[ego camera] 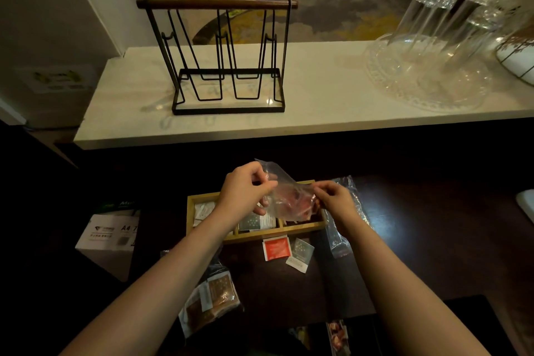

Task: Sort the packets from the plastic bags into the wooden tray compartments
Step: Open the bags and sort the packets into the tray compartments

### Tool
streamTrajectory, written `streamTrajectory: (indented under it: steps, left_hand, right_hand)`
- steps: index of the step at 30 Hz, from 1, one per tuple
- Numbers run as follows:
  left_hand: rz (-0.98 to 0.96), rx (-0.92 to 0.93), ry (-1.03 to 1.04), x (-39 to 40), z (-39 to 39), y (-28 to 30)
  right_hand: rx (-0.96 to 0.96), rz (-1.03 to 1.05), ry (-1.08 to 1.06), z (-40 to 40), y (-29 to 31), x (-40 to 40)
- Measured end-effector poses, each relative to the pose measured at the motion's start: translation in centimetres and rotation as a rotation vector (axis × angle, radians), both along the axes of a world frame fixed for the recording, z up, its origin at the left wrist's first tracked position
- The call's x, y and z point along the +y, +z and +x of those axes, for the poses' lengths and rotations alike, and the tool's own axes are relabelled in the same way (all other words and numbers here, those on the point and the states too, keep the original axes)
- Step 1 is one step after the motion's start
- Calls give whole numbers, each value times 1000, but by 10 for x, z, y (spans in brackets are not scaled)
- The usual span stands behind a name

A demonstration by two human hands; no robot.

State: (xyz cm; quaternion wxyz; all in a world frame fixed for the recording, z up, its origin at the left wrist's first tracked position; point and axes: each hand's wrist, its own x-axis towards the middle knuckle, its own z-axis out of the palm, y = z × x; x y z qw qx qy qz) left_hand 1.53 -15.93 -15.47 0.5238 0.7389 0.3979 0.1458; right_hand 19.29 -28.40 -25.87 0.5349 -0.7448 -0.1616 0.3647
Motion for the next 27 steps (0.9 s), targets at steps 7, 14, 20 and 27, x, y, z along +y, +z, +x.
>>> streamTrajectory:
  steps: [7, 14, 20, 27]
  left_hand:
    - [38, 14, 12, 0, -5, 7]
    - [61, -19, -20, -3, -4, 10]
    - [6, -50, 43, 6, -17, 1]
    - [-110, -122, 69, 3, -22, -17]
  right_hand:
    - [-58, 26, -5, -3, 8, 0]
    - [-4, 76, -41, -6, 19, 2]
    - [14, 97, -83, 0, 31, -6]
    - [167, 237, -90, 12, 40, -19]
